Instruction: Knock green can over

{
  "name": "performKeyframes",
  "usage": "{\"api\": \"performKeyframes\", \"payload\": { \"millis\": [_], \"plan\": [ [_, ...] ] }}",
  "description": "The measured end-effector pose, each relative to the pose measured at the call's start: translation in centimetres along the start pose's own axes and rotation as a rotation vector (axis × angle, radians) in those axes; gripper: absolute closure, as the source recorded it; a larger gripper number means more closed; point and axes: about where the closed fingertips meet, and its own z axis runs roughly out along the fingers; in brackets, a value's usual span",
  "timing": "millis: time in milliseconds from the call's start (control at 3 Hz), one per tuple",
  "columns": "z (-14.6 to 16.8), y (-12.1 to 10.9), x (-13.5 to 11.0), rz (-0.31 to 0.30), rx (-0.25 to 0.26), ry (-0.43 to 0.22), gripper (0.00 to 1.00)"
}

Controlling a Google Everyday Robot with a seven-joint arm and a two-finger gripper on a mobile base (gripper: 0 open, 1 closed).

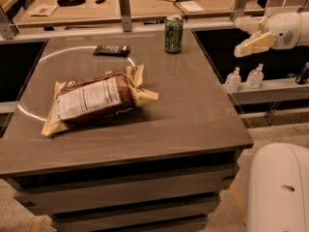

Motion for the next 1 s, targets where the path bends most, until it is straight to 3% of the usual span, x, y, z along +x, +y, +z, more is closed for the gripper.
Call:
{"api": "performKeyframes", "payload": {
  "millis": [333, 667, 1000],
  "plan": [
    [-1.9, -1.5, 0.5, -0.181, 0.095, -0.022, 0.00],
    [-1.8, -1.7, 1.0, -0.225, 0.121, -0.071, 0.00],
    [-3.0, 0.5, -0.9, -0.155, 0.096, -0.120, 0.00]
  ]
}}
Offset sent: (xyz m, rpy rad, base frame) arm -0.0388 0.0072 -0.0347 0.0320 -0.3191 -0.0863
